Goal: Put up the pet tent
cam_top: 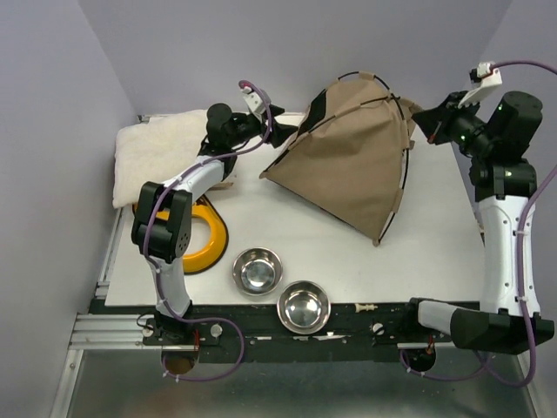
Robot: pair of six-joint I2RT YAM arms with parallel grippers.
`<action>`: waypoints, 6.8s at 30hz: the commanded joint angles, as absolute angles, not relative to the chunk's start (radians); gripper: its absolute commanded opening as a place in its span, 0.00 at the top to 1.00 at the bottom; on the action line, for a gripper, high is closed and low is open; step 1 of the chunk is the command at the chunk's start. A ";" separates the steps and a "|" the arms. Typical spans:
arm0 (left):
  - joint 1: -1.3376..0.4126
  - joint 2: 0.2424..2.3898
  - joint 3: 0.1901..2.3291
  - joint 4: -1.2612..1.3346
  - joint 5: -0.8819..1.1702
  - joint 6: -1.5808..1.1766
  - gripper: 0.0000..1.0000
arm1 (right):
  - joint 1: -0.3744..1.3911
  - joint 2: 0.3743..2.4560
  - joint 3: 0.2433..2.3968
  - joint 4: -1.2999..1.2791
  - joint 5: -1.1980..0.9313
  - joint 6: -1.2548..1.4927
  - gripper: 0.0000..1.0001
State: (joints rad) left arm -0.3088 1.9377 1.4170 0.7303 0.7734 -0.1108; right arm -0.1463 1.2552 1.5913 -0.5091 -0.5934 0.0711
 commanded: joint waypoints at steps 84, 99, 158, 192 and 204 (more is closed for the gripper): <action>-0.388 1.559 1.559 -0.198 0.678 0.044 0.01 | -0.027 1.431 1.545 -0.736 -0.431 -0.429 0.33; -0.505 1.545 1.454 -0.118 0.747 0.069 0.01 | -0.607 1.391 1.347 -1.268 -0.580 -1.101 0.29; -0.511 1.376 1.201 -0.006 0.785 -0.106 0.03 | -0.352 1.573 1.333 -1.284 -1.021 -1.090 0.99; -0.739 1.562 1.026 0.422 0.764 -0.623 0.44 | 0.238 1.390 1.276 -0.138 -0.973 0.321 0.99; -0.788 1.577 0.986 0.515 0.776 -0.701 0.72 | 0.239 1.396 1.299 -0.107 -0.953 0.345 0.99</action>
State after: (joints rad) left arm -0.7773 1.5730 1.0058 0.4503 0.7704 -0.6624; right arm 0.2321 1.3987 1.2484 -0.2249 -0.9829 0.3679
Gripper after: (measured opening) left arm 0.366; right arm 0.049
